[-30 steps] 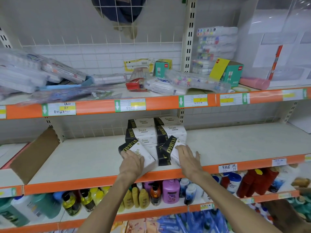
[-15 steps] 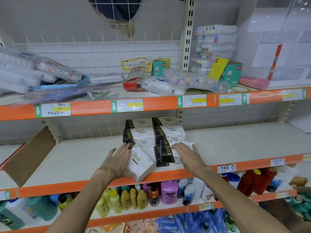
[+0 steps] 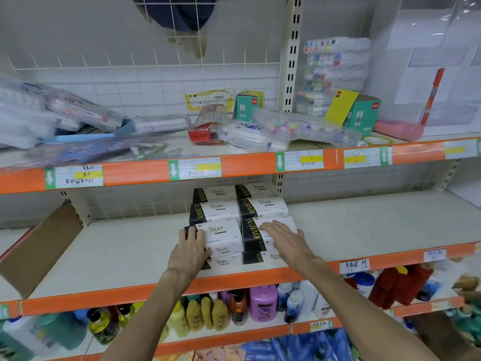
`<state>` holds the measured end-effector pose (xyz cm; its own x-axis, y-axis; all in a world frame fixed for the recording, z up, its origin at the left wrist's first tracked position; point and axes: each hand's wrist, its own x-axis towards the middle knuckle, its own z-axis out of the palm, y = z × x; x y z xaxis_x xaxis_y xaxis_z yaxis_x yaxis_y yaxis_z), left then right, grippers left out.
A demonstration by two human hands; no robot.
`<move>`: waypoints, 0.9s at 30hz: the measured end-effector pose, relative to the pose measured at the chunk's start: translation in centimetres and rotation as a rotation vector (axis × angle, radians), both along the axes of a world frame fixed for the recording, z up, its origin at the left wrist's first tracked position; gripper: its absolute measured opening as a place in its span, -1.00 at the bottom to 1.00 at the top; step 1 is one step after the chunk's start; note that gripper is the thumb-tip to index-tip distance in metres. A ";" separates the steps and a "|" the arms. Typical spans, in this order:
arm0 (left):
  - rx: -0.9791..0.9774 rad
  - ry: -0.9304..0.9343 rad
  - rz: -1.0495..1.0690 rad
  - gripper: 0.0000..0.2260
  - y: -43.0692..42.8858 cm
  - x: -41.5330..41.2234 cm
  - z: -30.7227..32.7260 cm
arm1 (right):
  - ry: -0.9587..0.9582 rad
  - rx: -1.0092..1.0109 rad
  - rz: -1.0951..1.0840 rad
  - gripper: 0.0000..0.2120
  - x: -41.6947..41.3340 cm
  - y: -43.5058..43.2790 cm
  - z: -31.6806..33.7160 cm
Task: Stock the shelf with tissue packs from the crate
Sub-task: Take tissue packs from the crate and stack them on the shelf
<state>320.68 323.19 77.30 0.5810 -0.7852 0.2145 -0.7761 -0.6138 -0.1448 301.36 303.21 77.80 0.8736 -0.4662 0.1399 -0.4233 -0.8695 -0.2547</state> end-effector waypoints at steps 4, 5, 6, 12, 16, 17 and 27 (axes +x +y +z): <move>-0.019 0.077 -0.014 -0.53 -0.3 0.3 0.5 | 0.006 0.018 0.013 -0.17 0.6 -0.4 0.4; -0.016 0.088 -0.009 -0.53 -0.5 0.4 0.6 | 0.006 0.023 0.015 -0.17 0.6 -0.5 0.5; -0.016 0.099 -0.003 -0.53 -0.7 0.4 0.8 | 0.007 0.029 0.017 -0.16 0.7 -0.6 0.5; -0.027 0.119 0.023 -0.56 -1.0 0.4 0.5 | 0.024 0.025 0.009 -0.15 1.3 -0.9 0.3; -0.015 0.115 0.048 -0.56 -1.0 0.2 0.4 | 0.034 0.027 0.007 -0.13 1.2 -0.7 0.4; -0.016 0.114 0.051 -0.56 -1.1 0.1 0.4 | 0.043 0.029 0.009 -0.13 1.2 -0.6 0.6; -0.137 0.130 0.012 -0.28 0.4 -1.3 0.2 | -0.031 -0.030 0.000 -0.36 0.2 0.7 1.5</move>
